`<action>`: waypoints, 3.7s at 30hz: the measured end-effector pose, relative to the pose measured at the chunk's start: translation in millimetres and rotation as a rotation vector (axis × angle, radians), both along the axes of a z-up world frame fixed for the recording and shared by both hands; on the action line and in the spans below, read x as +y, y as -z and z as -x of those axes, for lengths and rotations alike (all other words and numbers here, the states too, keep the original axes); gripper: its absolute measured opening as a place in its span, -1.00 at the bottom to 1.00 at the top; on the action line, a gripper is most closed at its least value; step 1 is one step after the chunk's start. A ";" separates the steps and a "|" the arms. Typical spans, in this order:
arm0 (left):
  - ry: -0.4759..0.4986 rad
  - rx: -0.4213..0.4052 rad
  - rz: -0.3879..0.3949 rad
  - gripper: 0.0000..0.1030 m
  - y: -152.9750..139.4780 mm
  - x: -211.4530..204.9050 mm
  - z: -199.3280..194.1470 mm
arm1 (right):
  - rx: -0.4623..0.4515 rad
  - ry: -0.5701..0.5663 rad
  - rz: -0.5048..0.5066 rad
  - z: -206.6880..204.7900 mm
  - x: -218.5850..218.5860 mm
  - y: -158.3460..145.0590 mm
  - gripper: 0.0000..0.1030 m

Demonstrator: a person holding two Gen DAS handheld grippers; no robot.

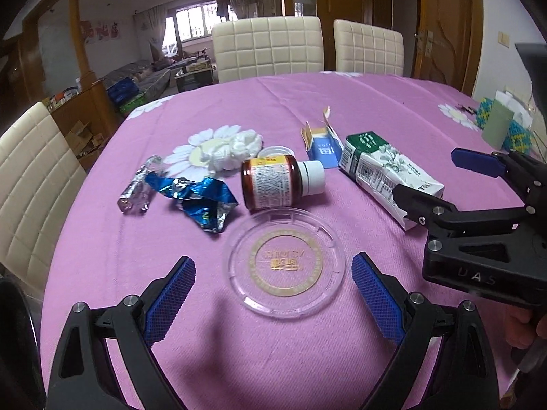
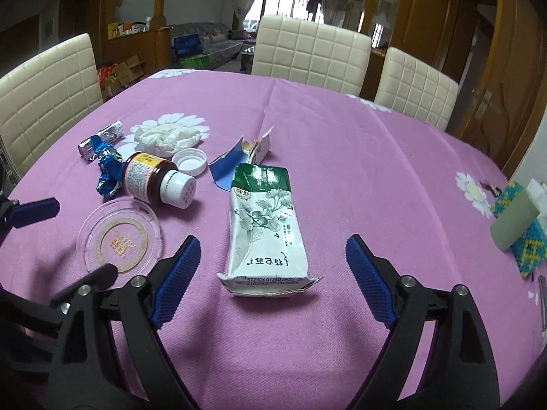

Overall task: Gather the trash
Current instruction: 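Grasp the clear plastic lid with the left tool while the right tool grasps the milk carton, then carry the clear lid with the left tool over the bin and release it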

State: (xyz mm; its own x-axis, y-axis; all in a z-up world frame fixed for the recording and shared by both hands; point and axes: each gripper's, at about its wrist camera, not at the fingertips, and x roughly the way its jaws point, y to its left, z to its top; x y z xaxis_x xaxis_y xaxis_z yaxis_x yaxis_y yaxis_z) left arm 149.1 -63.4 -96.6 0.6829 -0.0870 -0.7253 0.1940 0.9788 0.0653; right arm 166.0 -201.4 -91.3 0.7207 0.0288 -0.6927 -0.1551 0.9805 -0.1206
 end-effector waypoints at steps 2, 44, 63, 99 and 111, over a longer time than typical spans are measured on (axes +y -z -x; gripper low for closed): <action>-0.004 0.021 -0.013 0.76 4.0 -3.0 -7.2 | 0.018 0.001 -0.022 -4.7 -3.2 2.1 0.72; 0.000 -0.032 -0.053 0.66 -5.3 -1.6 2.5 | 0.039 -0.052 -0.043 11.5 13.5 0.2 0.07; -0.067 -0.167 -0.062 0.66 -33.9 39.5 33.5 | -0.059 -0.108 -0.014 39.5 36.4 -31.8 0.07; -0.329 -0.222 -0.088 0.66 -40.8 169.2 86.2 | -0.051 -0.413 0.046 61.2 185.2 -32.7 0.07; -0.404 -0.245 -0.100 0.66 -42.4 197.2 98.6 | -0.062 -0.482 0.060 73.1 215.2 -35.2 0.07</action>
